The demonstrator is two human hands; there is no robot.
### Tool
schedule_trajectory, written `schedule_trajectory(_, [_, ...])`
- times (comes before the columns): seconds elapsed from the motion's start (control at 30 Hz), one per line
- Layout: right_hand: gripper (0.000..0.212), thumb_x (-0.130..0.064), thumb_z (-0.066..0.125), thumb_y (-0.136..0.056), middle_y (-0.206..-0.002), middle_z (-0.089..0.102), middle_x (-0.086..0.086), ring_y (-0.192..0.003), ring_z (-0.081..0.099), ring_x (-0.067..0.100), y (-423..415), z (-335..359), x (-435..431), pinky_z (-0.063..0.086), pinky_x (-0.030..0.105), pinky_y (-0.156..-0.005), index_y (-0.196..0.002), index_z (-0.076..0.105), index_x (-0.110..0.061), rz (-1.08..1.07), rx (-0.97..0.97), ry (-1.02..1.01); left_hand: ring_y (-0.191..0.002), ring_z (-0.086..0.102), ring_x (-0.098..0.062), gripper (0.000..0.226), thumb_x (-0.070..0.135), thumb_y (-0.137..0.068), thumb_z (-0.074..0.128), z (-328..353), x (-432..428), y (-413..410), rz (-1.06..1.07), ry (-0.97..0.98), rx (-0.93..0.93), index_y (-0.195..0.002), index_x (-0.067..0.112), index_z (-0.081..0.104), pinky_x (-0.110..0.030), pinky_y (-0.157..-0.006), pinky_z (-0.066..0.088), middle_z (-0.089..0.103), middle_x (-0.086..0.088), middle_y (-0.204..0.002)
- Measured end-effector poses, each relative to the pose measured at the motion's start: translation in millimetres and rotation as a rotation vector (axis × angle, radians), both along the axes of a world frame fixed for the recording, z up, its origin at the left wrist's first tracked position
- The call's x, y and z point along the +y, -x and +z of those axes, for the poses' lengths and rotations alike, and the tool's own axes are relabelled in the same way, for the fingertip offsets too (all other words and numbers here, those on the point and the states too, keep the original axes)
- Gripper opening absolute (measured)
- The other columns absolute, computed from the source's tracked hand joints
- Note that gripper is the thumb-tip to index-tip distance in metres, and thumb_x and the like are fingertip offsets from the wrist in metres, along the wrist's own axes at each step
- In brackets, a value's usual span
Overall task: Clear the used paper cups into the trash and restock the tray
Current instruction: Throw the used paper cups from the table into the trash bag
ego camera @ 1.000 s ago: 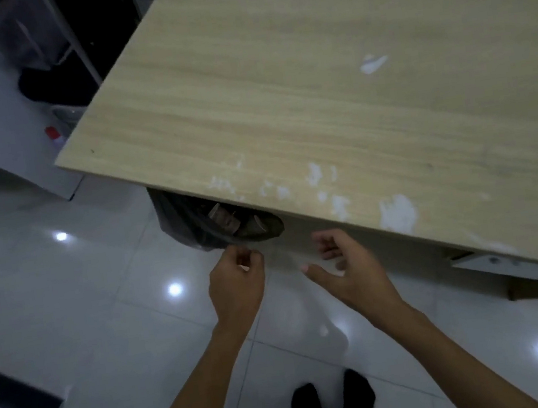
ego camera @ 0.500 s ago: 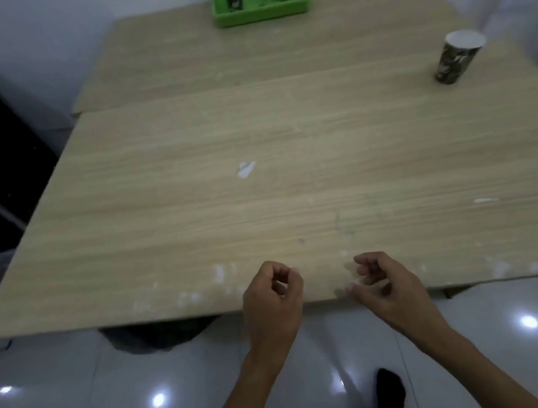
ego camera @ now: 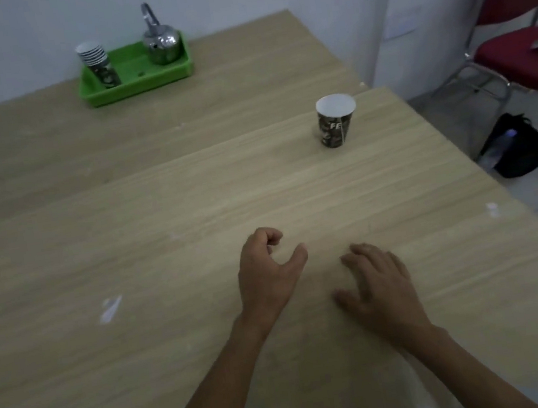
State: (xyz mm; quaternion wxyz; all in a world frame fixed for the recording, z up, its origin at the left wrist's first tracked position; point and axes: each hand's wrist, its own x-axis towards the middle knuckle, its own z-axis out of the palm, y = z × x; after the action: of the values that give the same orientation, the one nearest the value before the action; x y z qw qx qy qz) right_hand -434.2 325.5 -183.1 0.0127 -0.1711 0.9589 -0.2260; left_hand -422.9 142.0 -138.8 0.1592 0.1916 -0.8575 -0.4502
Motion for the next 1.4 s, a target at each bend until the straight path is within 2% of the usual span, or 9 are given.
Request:
schedule_trajectory(0.13, [0.059,-0.062,0.046,-0.076,-0.14,0.049,0.008,-0.134,0.038,0.028,29,-2,-7,0.019,0.049,-0.11,-0.121,0.055,-0.025,0.124,0.007,-0.145,-0.094,0.05,-0.008,0.054,0.031,-0.068,0.084,8,16,81,-0.125,-0.007,0.002,-0.111,0.016,0.055,-0.021,-0.085,0.044,0.054,0.006,-0.109])
schedule_trajectory(0.23, [0.058,-0.061,0.049,-0.076,-0.142,0.046,0.009,-0.137,0.032,0.027,33,-6,-9,0.017,0.052,-0.11,-0.12,0.056,-0.024,0.146,0.01,-0.153,-0.115,0.048,-0.017,0.076,0.036,-0.066,0.085,7,26,142,-0.167,0.001,-0.036,-0.128,0.016,0.047,-0.032,-0.097,0.044,0.048,0.002,-0.127])
schedule_trajectory(0.33, [0.058,-0.061,0.051,-0.074,-0.142,0.047,0.009,-0.137,0.035,0.027,34,-7,-10,0.02,0.054,-0.108,-0.118,0.058,-0.024,0.145,0.012,-0.138,-0.126,0.041,-0.02,0.09,0.037,-0.063,0.086,8,36,192,-0.205,0.04,-0.029,-0.137,0.015,0.038,-0.034,-0.104,0.039,0.042,-0.004,-0.137])
schedule_trajectory(0.5, [0.061,-0.063,0.052,-0.072,-0.141,0.048,0.012,-0.136,0.038,0.029,36,-14,-8,0.024,0.055,-0.106,-0.117,0.056,-0.023,0.152,0.043,-0.123,-0.131,0.035,-0.021,0.102,0.036,-0.061,0.086,11,48,250,-0.18,0.08,-0.003,-0.143,0.014,0.03,-0.026,-0.099,0.032,0.036,-0.007,-0.142])
schedule_trajectory(0.6, [0.061,-0.064,0.053,-0.071,-0.141,0.048,0.012,-0.137,0.037,0.028,37,-16,-9,0.024,0.055,-0.106,-0.117,0.057,-0.023,0.147,0.069,-0.098,-0.131,0.035,-0.022,0.107,0.035,-0.063,0.086,9,50,270,-0.193,0.037,-0.003,-0.147,0.014,0.023,-0.031,-0.102,0.034,0.033,-0.006,-0.146])
schedule_trajectory(0.73, [0.061,-0.064,0.053,-0.07,-0.141,0.048,0.012,-0.137,0.036,0.027,38,-17,-9,0.023,0.055,-0.106,-0.117,0.055,-0.024,0.142,0.084,-0.083,-0.122,0.043,-0.019,0.09,0.026,-0.07,0.083,5,51,283,-0.206,-0.019,0.013,-0.142,0.012,0.032,-0.027,-0.093,0.038,0.045,-0.005,-0.135])
schedule_trajectory(0.83, [0.062,-0.064,0.052,-0.071,-0.142,0.047,0.012,-0.138,0.035,0.028,39,-16,-10,0.023,0.055,-0.106,-0.117,0.054,-0.024,0.143,0.064,-0.082,-0.114,0.045,-0.017,0.082,0.025,-0.07,0.083,5,51,281,-0.19,-0.036,0.02,-0.137,0.012,0.037,-0.022,-0.086,0.035,0.049,-0.005,-0.129])
schedule_trajectory(1.03, [0.059,-0.063,0.049,-0.075,-0.143,0.044,0.01,-0.138,0.034,0.028,40,-9,-10,0.019,0.055,-0.11,-0.118,0.055,-0.023,0.135,0.032,-0.102,-0.113,0.047,-0.017,0.081,0.028,-0.069,0.084,8,42,240,-0.188,-0.012,0.057,-0.136,0.012,0.041,-0.02,-0.086,0.036,0.051,-0.004,-0.129])
schedule_trajectory(1.4, [0.067,-0.061,0.034,-0.083,-0.153,0.03,0.013,-0.143,0.021,0.031,17,-10,-13,0.012,0.054,-0.115,-0.134,0.045,-0.018,0.13,0.071,-0.224,-0.106,0.048,-0.01,0.082,0.035,-0.065,0.085,17,12,87,-0.179,0.03,0.091,-0.133,0.016,0.044,-0.021,-0.087,0.041,0.053,0.003,-0.125])
